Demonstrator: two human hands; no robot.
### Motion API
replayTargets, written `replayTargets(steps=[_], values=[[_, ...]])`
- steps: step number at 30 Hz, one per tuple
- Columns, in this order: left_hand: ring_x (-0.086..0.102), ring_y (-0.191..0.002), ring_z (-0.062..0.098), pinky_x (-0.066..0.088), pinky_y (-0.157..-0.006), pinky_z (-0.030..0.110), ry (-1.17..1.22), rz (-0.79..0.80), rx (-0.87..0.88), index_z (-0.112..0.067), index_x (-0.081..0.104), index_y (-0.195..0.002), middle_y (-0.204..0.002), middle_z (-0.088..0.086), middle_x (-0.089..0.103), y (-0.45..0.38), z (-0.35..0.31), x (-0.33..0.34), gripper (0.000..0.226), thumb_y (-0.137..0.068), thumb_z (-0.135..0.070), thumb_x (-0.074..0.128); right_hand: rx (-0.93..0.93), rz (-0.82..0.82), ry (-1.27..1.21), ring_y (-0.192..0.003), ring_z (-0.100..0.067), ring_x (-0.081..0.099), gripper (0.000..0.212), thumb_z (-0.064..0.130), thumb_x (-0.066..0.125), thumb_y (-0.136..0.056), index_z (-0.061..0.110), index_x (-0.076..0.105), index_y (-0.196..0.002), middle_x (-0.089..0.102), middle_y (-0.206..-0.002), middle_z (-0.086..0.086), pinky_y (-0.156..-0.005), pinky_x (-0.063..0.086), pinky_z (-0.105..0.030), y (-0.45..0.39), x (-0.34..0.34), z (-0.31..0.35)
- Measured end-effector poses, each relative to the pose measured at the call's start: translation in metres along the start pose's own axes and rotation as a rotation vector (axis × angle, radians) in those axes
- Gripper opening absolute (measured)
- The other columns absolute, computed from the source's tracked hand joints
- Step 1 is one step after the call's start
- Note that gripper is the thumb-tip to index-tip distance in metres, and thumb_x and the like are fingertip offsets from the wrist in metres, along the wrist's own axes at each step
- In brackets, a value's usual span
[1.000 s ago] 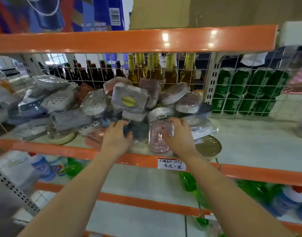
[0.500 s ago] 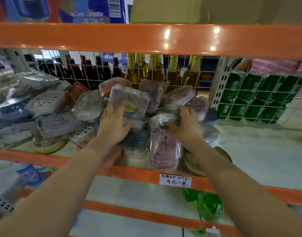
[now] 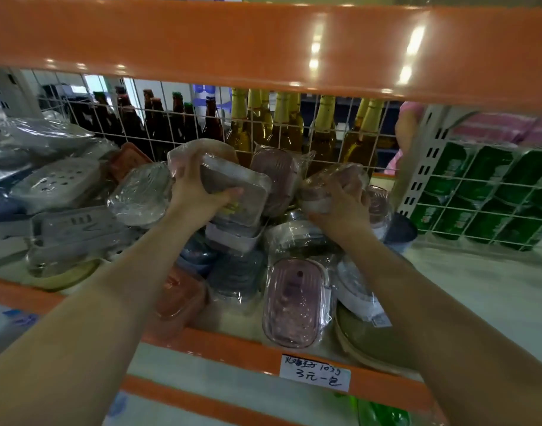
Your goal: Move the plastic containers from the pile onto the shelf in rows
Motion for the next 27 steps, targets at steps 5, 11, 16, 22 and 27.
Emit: replayTargets(steps=[5, 11, 16, 22, 27], values=[[0.036, -0.109, 0.011, 0.035, -0.084, 0.025, 0.018, 0.000, 0.071, -0.016, 0.042, -0.127, -0.117, -0.004, 0.035, -0.003, -0.007, -0.003, 0.071, -0.069, -0.023, 0.083, 0.028, -0.028, 0.088, -0.140, -0.047, 0.009, 0.068, 0.034, 0.069, -0.082, 0.035, 0.032, -0.139, 0.002, -0.156, -0.013, -0.111, 0.026, -0.058, -0.015, 0.002, -0.005], [0.037, -0.118, 0.017, 0.038, -0.093, 0.030, 0.019, -0.005, 0.041, -0.023, 0.036, -0.132, -0.136, 0.007, 0.033, -0.008, 0.002, -0.001, 0.084, -0.065, -0.033, 0.085, 0.049, -0.061, 0.088, -0.139, -0.045, 0.014, 0.067, 0.025, 0.070, -0.082, 0.034, 0.035, -0.138, 0.005, -0.156, -0.009, -0.108, 0.033, -0.054, -0.014, -0.002, -0.007], [0.037, -0.128, 0.027, 0.038, -0.103, 0.040, -0.007, -0.030, 0.081, -0.020, 0.034, -0.137, -0.138, 0.009, 0.035, -0.005, 0.002, 0.002, 0.089, -0.065, -0.036, 0.084, 0.020, -0.054, 0.106, -0.140, -0.042, 0.016, 0.074, 0.025, 0.071, -0.081, 0.034, 0.031, -0.142, 0.004, -0.157, -0.004, -0.108, 0.033, -0.055, -0.012, -0.005, -0.011], [0.037, -0.125, 0.018, 0.034, -0.098, 0.028, 0.057, -0.010, 0.073, -0.018, 0.034, -0.138, -0.138, 0.008, 0.034, -0.007, 0.003, 0.004, 0.089, -0.066, -0.031, 0.085, -0.041, -0.117, 0.019, -0.134, -0.036, 0.034, 0.068, 0.024, 0.071, -0.082, 0.030, 0.036, -0.140, 0.015, -0.157, -0.003, -0.104, 0.038, -0.047, -0.008, -0.015, -0.011], [0.042, -0.112, 0.011, 0.035, -0.092, 0.023, 0.096, 0.022, 0.079, -0.012, 0.038, -0.131, -0.123, 0.000, 0.042, -0.002, -0.004, 0.004, 0.085, -0.063, -0.027, 0.086, -0.055, -0.160, -0.055, -0.134, -0.028, 0.036, 0.065, 0.024, 0.072, -0.082, 0.026, 0.040, -0.138, 0.025, -0.154, -0.002, -0.103, 0.034, -0.038, 0.006, -0.025, -0.006]])
Point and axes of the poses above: each hand's wrist, its own y-axis away from the middle knuckle, its own x-axis out of the palm, z = x × y, the point moved 10 cm from there along -y, towards the middle knuckle
